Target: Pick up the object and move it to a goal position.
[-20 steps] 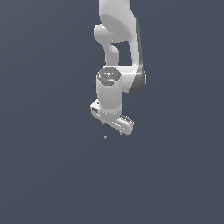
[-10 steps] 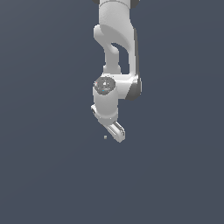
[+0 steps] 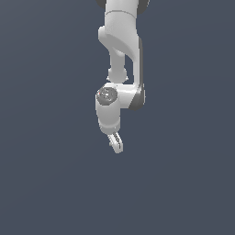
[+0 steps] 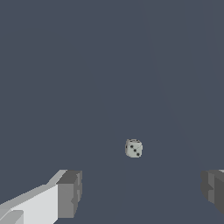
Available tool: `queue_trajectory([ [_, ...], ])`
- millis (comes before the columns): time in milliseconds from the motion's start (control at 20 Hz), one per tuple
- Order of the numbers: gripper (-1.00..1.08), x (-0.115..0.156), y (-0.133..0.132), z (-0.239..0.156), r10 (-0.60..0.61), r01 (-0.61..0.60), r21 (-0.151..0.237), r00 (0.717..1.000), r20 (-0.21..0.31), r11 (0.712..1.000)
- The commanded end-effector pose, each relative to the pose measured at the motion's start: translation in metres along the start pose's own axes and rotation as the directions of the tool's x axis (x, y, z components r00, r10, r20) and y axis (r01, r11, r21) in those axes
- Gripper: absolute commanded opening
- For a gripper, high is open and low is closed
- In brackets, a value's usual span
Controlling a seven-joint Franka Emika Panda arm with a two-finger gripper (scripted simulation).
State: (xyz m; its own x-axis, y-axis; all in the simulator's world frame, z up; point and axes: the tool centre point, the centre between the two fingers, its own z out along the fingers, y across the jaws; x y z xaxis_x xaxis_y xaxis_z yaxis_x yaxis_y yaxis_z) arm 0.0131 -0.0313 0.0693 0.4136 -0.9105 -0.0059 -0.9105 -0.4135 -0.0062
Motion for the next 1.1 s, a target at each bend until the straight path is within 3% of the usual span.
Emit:
queue_trajectory([
  [0, 1.00, 0.002, 0.002, 0.004, 0.044, -0.044, -0.002, 0.999, -0.002, 0.999],
  [650, 1.00, 0.005, 0.004, 0.013, 0.102, -0.102, -0.006, 0.995, -0.006, 0.995],
  [1050, 1.00, 0.005, 0.006, 0.049, 0.107, -0.107, -0.006, 0.994, -0.006, 0.994],
])
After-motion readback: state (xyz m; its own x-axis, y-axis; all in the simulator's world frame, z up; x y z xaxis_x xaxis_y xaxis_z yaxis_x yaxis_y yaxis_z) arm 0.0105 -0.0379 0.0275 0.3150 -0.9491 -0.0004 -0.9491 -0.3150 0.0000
